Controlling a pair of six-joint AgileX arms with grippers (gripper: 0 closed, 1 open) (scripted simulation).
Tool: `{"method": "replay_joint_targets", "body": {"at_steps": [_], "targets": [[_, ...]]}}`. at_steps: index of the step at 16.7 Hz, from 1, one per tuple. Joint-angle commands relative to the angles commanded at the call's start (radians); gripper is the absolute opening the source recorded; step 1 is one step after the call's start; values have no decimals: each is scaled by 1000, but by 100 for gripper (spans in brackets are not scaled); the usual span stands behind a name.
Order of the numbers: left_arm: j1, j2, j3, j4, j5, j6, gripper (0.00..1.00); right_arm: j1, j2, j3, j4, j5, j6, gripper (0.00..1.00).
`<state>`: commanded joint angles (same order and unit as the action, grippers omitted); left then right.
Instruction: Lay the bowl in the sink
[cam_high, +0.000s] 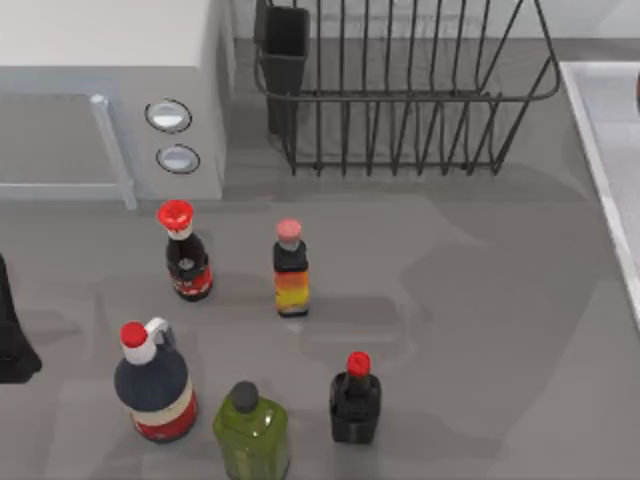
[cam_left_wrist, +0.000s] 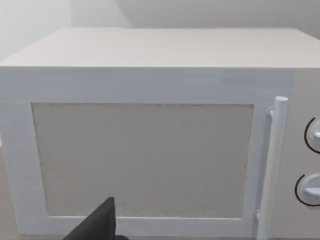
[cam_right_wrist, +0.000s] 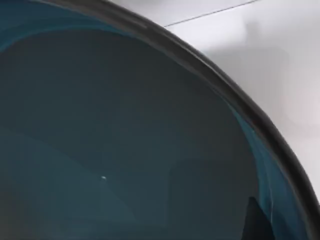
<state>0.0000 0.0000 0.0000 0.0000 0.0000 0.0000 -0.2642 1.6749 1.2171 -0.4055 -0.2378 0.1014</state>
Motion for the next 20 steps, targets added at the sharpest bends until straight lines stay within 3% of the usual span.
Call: {"method": "replay_joint_targets", "body": {"at_steps": [5,11,15,20], "targets": [[0,0,0,0,0,0,100,-173,-36,-241,554,-111,-61,0],[0,0,0,0,0,0,100,-258,-119,-496,1056,-215,-89,0],[0,0,0,0,0,0,100,-264,-168,-597,1260,-255,-86,0],[0,0,0,0,0,0,100,-262,-182,-621,1312,-264,-83,0]]}}
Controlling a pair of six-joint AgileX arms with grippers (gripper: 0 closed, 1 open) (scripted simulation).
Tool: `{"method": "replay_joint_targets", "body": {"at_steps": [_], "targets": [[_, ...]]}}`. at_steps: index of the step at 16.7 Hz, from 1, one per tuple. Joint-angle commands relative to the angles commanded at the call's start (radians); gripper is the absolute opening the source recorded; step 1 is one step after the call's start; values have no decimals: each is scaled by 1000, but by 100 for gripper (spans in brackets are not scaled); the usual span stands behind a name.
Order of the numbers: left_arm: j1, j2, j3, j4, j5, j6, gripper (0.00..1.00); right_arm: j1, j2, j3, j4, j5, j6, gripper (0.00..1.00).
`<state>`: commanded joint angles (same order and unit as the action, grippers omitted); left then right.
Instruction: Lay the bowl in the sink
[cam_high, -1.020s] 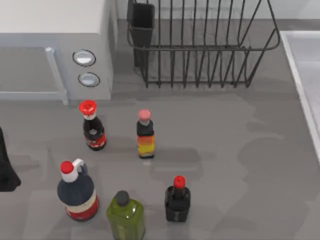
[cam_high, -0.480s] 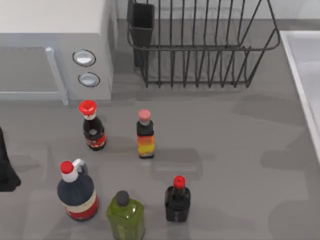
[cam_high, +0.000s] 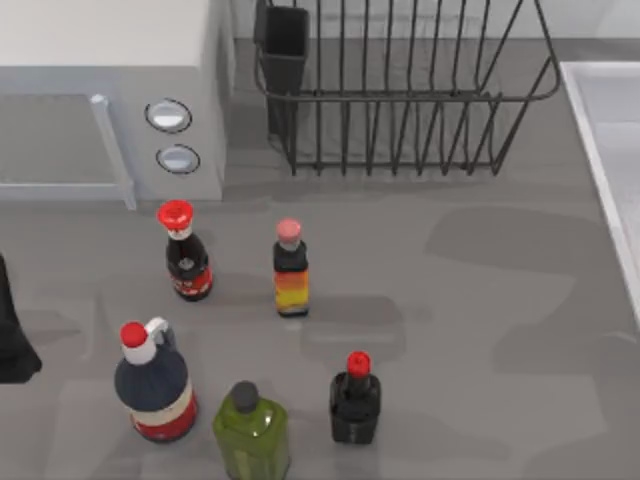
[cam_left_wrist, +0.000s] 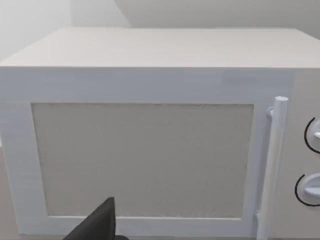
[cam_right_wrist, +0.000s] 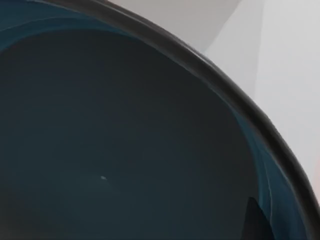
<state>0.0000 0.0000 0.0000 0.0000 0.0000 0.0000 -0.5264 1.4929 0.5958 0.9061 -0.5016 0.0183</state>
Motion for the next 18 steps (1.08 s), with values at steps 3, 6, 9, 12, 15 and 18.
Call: {"method": "replay_joint_targets", "body": {"at_steps": [3,6,9,12,15,18], "targets": [[0,0,0,0,0,0,100,2,7,3,0,0,1,0],[0,0,0,0,0,0,100,1,75,-3,69,-3,1,0],[0,0,0,0,0,0,100,-4,225,-20,232,-3,1,0],[0,0,0,0,0,0,100,-8,410,-49,454,-1,-2,0],[0,0,0,0,0,0,100,-6,578,-79,664,3,-4,0],[0,0,0,0,0,0,100,-3,690,-101,793,7,-4,0]]}}
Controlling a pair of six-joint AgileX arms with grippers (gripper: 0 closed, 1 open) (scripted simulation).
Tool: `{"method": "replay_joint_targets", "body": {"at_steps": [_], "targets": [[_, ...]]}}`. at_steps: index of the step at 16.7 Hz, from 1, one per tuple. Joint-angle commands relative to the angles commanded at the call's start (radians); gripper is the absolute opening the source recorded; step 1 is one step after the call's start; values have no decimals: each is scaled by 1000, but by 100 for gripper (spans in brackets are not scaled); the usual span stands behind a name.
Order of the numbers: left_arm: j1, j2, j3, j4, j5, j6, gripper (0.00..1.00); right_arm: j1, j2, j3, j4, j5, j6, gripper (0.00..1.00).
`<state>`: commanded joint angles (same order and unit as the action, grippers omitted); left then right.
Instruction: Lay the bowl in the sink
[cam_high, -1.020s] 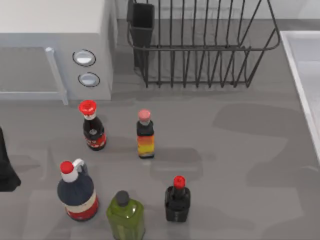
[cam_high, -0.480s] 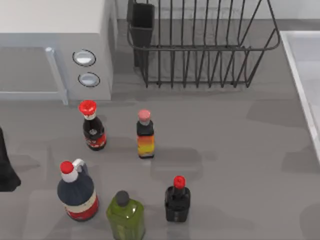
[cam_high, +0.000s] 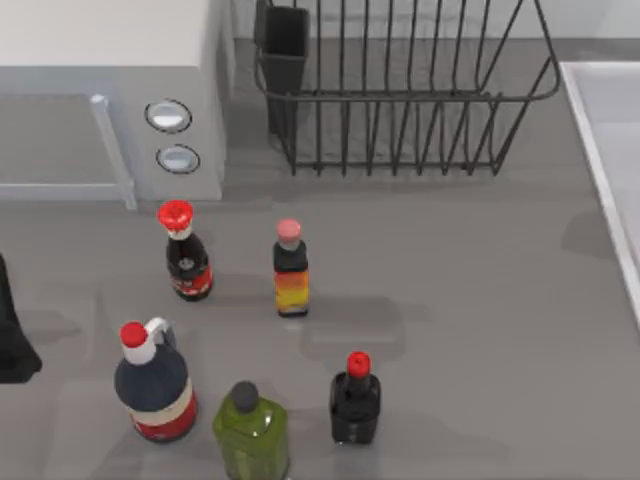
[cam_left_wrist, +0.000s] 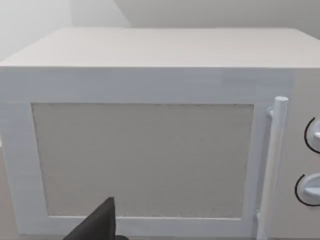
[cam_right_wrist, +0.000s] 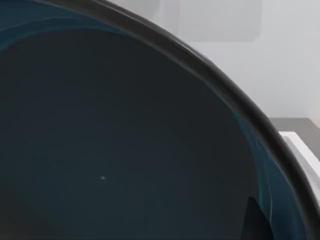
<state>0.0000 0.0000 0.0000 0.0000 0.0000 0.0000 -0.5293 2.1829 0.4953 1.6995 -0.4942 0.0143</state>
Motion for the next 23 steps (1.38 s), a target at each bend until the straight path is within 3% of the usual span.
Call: {"method": "replay_joint_targets", "body": {"at_steps": [6,19,23], "targets": [[0,0,0,0,0,0,100,1,34,-6,35,2,0,0],[0,0,0,0,0,0,100,1,34,-6,35,2,0,98],[0,0,0,0,0,0,100,1,34,-6,35,2,0,100]]}}
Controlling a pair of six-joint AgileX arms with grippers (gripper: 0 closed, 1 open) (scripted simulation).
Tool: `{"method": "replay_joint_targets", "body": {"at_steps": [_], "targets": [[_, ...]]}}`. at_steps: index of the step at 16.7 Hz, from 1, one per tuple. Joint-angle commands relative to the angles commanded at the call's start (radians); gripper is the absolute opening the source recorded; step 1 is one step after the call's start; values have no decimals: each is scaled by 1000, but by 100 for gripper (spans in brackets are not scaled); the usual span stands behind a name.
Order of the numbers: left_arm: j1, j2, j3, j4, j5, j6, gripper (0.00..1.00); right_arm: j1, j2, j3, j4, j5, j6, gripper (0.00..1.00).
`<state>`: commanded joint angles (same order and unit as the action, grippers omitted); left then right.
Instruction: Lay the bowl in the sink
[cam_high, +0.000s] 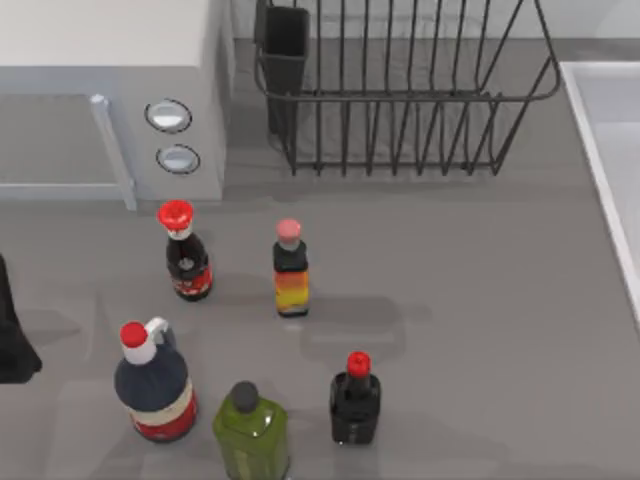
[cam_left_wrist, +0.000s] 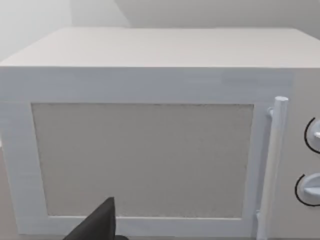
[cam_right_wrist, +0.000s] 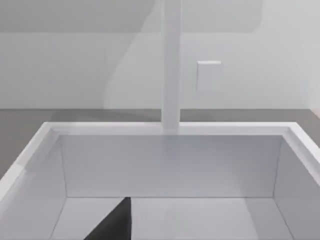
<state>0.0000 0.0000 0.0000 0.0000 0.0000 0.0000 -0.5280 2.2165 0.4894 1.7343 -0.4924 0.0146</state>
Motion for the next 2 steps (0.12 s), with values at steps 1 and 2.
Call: {"method": "replay_joint_targets", "body": {"at_steps": [1,2], "targets": [[0,0,0,0,0,0,100,0,0,0,0,0,0,100],[0,0,0,0,0,0,100,0,0,0,0,0,0,100]]}}
